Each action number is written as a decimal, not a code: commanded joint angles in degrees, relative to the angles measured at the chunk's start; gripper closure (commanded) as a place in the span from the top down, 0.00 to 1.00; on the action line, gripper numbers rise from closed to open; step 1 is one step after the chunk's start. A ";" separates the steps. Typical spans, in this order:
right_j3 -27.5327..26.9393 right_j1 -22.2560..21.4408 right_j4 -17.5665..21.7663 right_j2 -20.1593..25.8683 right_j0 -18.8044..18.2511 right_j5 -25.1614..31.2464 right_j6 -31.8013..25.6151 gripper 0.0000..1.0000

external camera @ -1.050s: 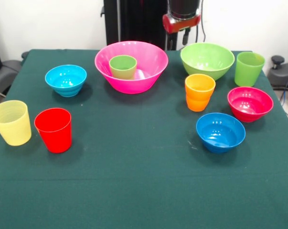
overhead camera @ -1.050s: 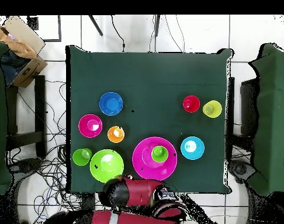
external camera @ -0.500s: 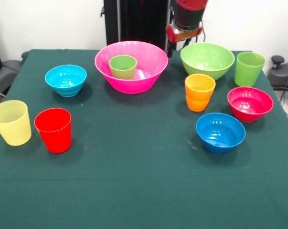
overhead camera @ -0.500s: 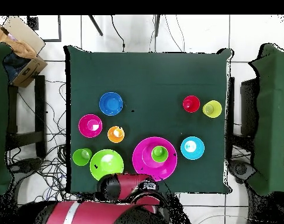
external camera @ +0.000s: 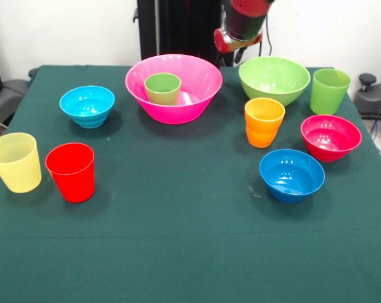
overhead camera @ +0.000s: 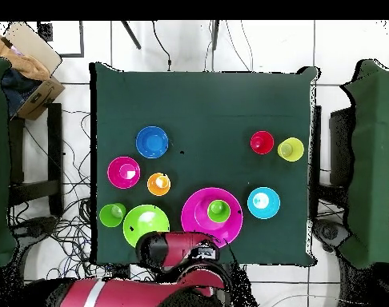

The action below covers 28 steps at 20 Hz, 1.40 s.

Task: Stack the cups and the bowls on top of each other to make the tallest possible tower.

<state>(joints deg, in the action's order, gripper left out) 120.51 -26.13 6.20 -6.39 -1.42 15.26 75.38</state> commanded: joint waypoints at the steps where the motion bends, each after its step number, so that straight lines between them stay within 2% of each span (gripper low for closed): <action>1: -3.64 -3.87 0.58 3.64 -2.95 3.70 6.36 1.00; 4: -2.85 -9.02 -0.40 4.14 -3.55 8.27 5.93 1.00; 8: -3.93 -17.81 -3.00 2.81 -1.77 21.57 6.96 1.00; 10: -6.59 -21.00 -2.91 1.44 -0.48 31.44 6.70 1.00; 14: -12.57 -22.67 -1.65 0.15 1.09 44.31 8.05 1.00; 19: -16.87 -23.18 -2.04 1.97 -0.31 50.67 8.58 1.00; 20: -16.31 -24.00 -2.89 2.86 -1.02 49.77 7.82 1.00; 22: -11.35 -27.85 -7.31 5.96 -3.77 40.68 3.21 1.00; 24: -2.26 -33.21 -15.48 11.98 -8.87 24.79 -5.89 1.00; 26: 6.90 -37.34 -24.02 19.20 -14.89 14.81 -15.29 1.00; 27: 10.29 -38.32 -27.10 23.16 -17.95 11.09 -18.30 1.00; 28: 12.57 -38.65 -28.19 26.22 -20.63 9.01 -20.14 1.00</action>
<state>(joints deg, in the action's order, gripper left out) 117.01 -56.98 -8.81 0.91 -11.89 47.17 75.37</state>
